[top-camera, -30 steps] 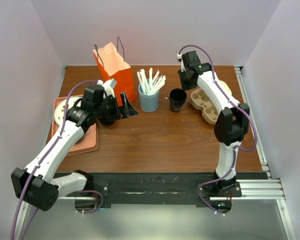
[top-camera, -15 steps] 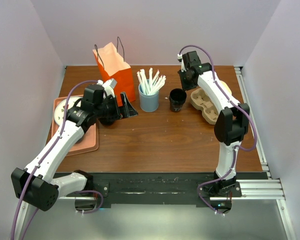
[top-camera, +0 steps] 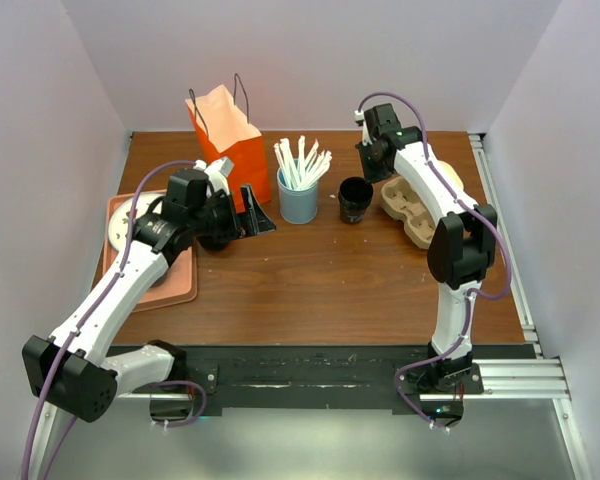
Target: Pack the takeout coffee
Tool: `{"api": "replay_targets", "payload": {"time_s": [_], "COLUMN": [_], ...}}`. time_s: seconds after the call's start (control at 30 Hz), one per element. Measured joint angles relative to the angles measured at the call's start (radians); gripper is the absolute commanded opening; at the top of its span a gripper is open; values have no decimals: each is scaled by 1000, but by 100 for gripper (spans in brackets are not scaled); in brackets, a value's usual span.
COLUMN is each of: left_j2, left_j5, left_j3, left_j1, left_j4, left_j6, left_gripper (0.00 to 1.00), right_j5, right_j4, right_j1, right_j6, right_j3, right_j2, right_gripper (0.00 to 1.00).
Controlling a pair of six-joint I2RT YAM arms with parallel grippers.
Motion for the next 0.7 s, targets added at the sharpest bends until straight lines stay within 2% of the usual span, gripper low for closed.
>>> {"api": "replay_targets", "payload": {"time_s": [0.07,0.3,0.7], "left_j2": [0,0,0], "left_j5": [0,0,0], "left_j3": [0,0,0], "left_j1": [0,0,0], "left_j4": [0,0,0], "left_j6": [0,0,0], "left_gripper": [93,93,93], "right_j5": [0,0,-25], "right_j4": [0,0,0], "right_j1": [-2,-2,-8], "right_j6": [0,-2,-2], "right_j3": [0,0,0], "right_j2": [0,0,3], "right_gripper": [14,20,19]}}
